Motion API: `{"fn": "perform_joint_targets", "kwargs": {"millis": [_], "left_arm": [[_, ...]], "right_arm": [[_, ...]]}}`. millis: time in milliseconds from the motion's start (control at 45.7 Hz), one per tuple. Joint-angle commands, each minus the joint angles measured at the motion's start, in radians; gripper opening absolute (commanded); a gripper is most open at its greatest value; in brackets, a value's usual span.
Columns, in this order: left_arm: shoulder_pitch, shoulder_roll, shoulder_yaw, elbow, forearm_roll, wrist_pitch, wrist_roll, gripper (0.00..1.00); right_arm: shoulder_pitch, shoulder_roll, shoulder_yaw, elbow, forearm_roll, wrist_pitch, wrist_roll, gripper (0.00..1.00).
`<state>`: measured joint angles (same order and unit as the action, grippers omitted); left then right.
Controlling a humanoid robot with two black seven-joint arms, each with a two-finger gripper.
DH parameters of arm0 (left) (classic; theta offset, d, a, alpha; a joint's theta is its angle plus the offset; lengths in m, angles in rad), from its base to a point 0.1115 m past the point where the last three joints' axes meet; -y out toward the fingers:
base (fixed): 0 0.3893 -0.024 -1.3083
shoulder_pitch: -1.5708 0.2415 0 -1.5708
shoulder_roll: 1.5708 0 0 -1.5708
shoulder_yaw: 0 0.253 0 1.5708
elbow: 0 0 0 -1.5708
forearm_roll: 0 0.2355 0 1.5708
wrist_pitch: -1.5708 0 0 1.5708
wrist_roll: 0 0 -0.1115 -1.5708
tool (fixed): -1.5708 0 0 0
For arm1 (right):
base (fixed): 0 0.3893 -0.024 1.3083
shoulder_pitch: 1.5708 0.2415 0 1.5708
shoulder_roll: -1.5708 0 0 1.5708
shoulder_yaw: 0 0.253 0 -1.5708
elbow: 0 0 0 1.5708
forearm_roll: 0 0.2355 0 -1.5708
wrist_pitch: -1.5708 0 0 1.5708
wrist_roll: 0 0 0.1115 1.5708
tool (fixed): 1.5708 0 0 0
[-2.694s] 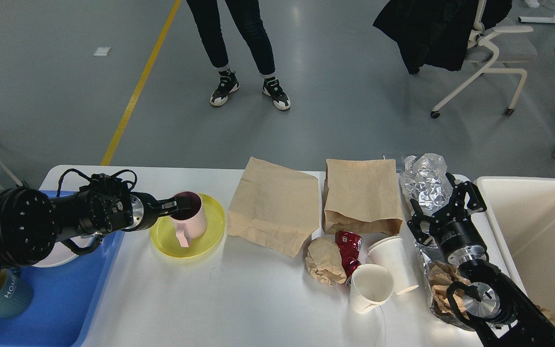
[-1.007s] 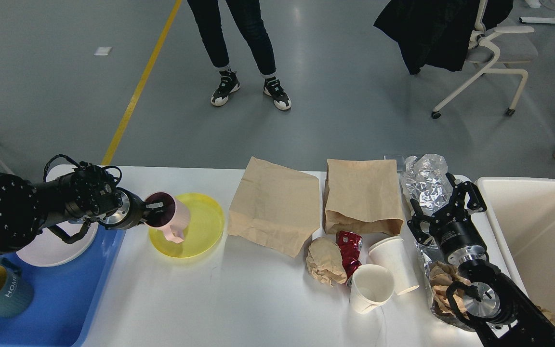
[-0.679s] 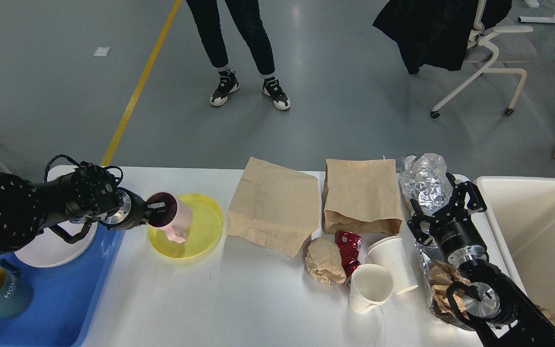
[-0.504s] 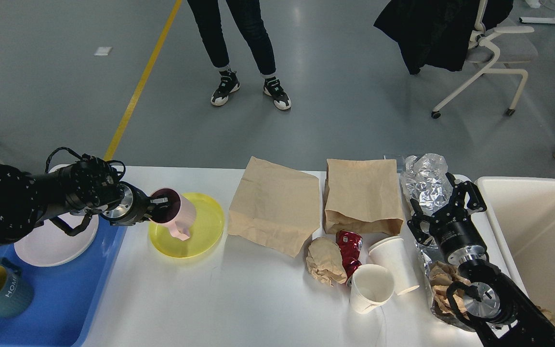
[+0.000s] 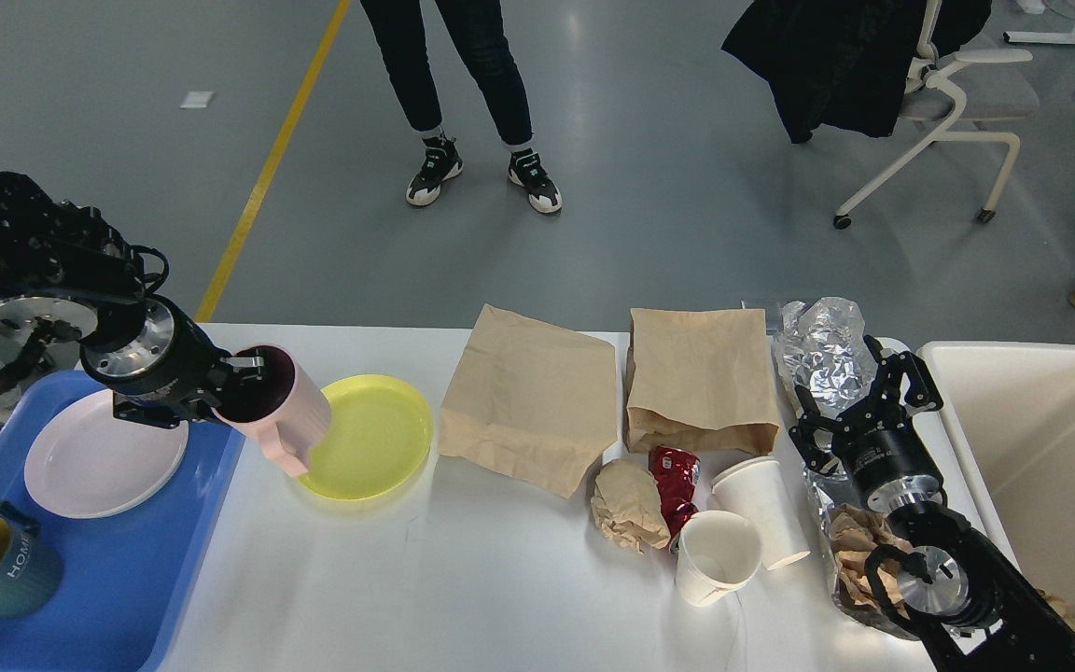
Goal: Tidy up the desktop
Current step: 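Carry the pink mug onto the blue tray and release it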
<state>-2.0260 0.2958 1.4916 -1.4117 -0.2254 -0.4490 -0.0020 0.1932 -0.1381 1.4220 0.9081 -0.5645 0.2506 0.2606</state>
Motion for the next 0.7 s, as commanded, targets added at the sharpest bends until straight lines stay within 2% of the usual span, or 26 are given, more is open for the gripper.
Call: {"fn": "perform_joint_targets", "kwargs": {"millis": [0, 131, 285, 438, 591, 679], "left_arm": [[-0.158, -0.003, 0.062, -0.174, 0.006, -0.004, -0.006, 0.00], [-0.284, 0.002, 0.111, -0.286, 0.024, -0.034, -0.006, 0.00], [-0.424, 0.026, 0.174, -0.326, 0.058, -0.212, -0.007, 0.00], [-0.530, 0.059, 0.199, -0.326, 0.061, -0.310, -0.009, 0.00], [-0.519, 0.065, 0.199, -0.322, 0.080, -0.300, -0.013, 0.00], [-0.462, 0.097, 0.211, -0.316, 0.118, -0.243, -0.019, 0.00]], "right_arm": [[0.000, 0.000, 0.000, 0.000, 0.000, -0.001, 0.000, 1.00], [0.000, 0.000, 0.000, 0.000, 0.000, 0.001, 0.000, 1.00], [0.000, 0.000, 0.000, 0.000, 0.000, -0.001, 0.000, 1.00], [0.000, 0.000, 0.000, 0.000, 0.000, -0.001, 0.000, 1.00], [0.000, 0.000, 0.000, 0.000, 0.000, 0.001, -0.001, 1.00], [0.000, 0.000, 0.000, 0.002, 0.000, 0.001, -0.001, 1.00]]}}
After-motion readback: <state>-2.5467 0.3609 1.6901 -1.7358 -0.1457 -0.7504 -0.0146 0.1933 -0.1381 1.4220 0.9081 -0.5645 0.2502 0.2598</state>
